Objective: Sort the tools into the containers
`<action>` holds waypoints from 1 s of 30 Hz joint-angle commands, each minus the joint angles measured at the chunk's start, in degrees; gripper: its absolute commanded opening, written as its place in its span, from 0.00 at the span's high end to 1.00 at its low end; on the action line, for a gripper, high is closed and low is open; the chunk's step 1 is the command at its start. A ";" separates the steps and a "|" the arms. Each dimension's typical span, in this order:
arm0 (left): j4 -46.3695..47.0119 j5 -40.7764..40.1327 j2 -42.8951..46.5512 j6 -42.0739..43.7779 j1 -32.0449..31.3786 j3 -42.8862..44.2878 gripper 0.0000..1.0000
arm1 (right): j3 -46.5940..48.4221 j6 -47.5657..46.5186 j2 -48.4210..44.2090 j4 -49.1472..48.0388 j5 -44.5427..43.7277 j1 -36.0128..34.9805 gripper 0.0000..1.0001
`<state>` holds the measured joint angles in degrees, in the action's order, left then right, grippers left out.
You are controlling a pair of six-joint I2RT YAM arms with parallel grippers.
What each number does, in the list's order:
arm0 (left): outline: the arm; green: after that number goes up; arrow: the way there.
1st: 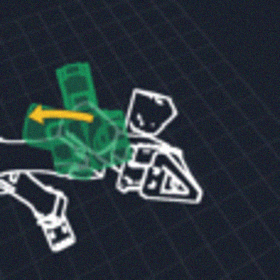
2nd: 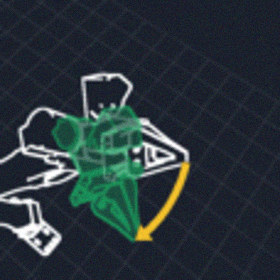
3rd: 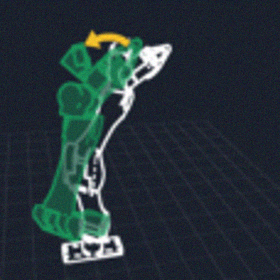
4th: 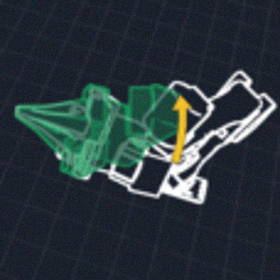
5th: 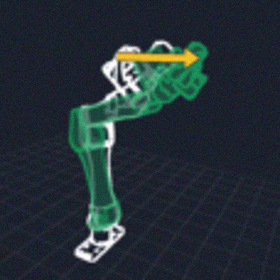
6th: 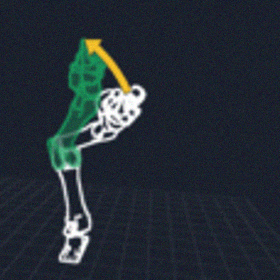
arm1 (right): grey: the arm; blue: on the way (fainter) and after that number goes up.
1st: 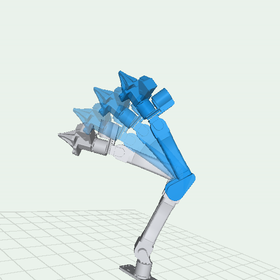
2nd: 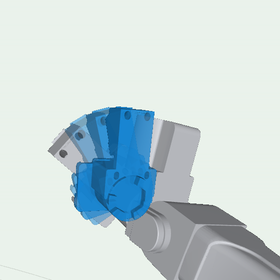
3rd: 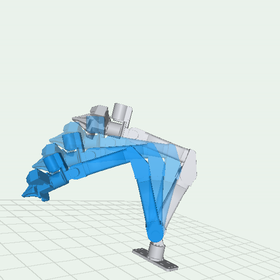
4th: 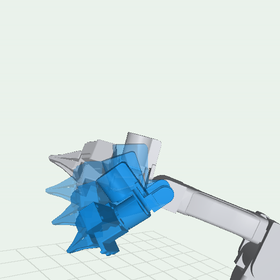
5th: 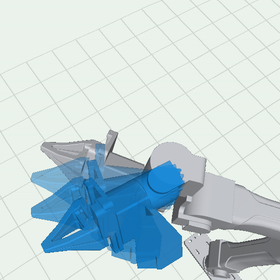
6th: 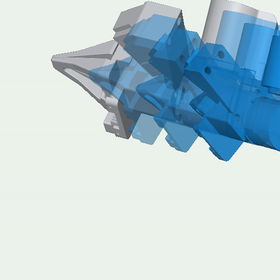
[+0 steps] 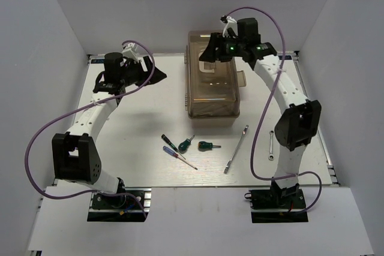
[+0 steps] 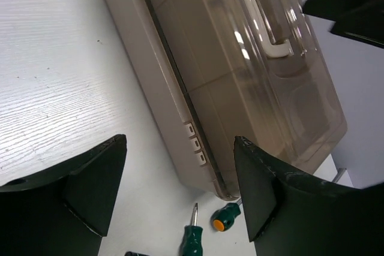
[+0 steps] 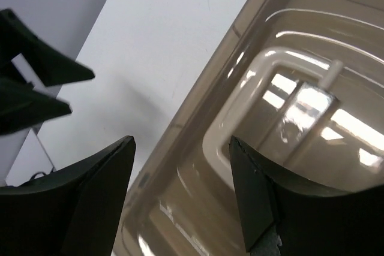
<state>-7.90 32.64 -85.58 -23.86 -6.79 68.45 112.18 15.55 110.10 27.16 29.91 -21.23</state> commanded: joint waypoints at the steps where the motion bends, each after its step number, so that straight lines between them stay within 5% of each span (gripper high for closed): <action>1: 2.01 2.69 1.29 -0.75 -0.24 1.87 0.18 | 4.97 6.16 2.65 -3.69 -6.00 -2.67 0.30; 15: 2.10 2.69 0.24 -1.28 -0.24 5.82 0.18 | 7.35 4.05 5.21 1.23 -29.64 -8.21 0.33; 30: 5.88 3.22 -2.40 -4.70 -0.24 12.58 0.17 | 2.78 11.34 6.61 4.92 -26.40 -8.21 0.33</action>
<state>-4.25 34.74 -88.27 -27.42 -6.87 77.93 115.79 24.23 115.66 30.30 2.55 -29.52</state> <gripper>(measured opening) 0.831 0.671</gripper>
